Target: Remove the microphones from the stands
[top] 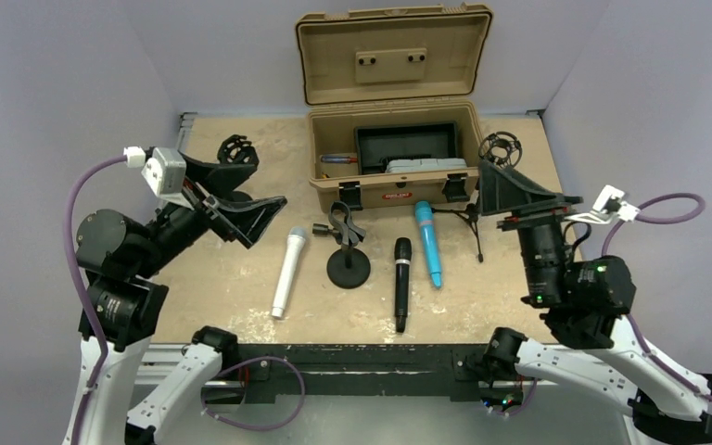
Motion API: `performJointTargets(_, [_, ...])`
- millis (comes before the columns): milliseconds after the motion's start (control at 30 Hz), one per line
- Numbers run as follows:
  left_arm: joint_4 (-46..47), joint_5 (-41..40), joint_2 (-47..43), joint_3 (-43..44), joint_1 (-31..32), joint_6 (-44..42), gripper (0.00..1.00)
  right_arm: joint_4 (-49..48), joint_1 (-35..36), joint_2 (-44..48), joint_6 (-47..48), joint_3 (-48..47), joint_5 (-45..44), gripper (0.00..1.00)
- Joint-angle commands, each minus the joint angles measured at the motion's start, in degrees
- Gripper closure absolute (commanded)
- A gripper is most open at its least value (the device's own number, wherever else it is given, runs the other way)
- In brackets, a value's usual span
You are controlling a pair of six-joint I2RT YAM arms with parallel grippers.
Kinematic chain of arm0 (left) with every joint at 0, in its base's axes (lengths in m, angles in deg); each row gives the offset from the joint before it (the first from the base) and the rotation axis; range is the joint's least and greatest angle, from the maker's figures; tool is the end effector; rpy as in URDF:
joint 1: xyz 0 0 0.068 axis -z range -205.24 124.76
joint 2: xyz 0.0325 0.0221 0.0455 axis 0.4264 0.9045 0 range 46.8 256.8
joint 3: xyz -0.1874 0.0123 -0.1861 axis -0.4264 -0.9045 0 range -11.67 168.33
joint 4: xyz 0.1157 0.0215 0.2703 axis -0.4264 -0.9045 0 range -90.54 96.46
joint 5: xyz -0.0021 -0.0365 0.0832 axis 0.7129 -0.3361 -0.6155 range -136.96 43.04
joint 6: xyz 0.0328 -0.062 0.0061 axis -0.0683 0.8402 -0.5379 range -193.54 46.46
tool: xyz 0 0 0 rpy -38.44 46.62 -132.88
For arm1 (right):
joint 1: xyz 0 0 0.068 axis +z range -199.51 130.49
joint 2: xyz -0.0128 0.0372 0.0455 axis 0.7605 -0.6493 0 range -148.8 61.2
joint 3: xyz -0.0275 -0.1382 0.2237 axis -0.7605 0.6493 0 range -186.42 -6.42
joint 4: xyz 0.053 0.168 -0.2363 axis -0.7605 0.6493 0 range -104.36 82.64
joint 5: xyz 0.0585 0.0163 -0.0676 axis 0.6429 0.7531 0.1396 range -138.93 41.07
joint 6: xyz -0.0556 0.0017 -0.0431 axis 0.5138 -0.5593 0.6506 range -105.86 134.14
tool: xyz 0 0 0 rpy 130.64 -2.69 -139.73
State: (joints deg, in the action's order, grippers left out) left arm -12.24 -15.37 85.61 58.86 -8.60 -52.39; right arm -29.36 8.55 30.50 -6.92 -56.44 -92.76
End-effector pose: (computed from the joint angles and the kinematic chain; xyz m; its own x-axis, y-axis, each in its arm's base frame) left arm 0.1330 -0.0713 0.4996 -0.0631 -0.3019 -0.9512 0.7615 0.6015 -0.2415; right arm 0.1082 0.0981 0.4583 0.1672 0.7580 -0.6304 -0.3961 0.6372 0.6611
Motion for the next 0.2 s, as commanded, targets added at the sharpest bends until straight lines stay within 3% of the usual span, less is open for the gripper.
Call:
performJointTargets(0, [2.74, -3.79, 0.37, -1.7, 0.23, -2.07, 0.13, -2.17, -0.07, 1.51, 1.49, -4.46, -2.85, 0.01])
performJointTargets(100, [3.05, -3.63, 0.85, -1.94, 0.21, -1.19, 0.13, -5.73, -0.1, 4.0, 4.61, -1.65, -2.02, 0.01])
performJointTargets(167, [3.37, -3.2, 1.0, -2.13, 0.23, -0.58, 0.13, -2.97, -0.09, 4.39, 3.86, -2.24, -2.54, 0.01])
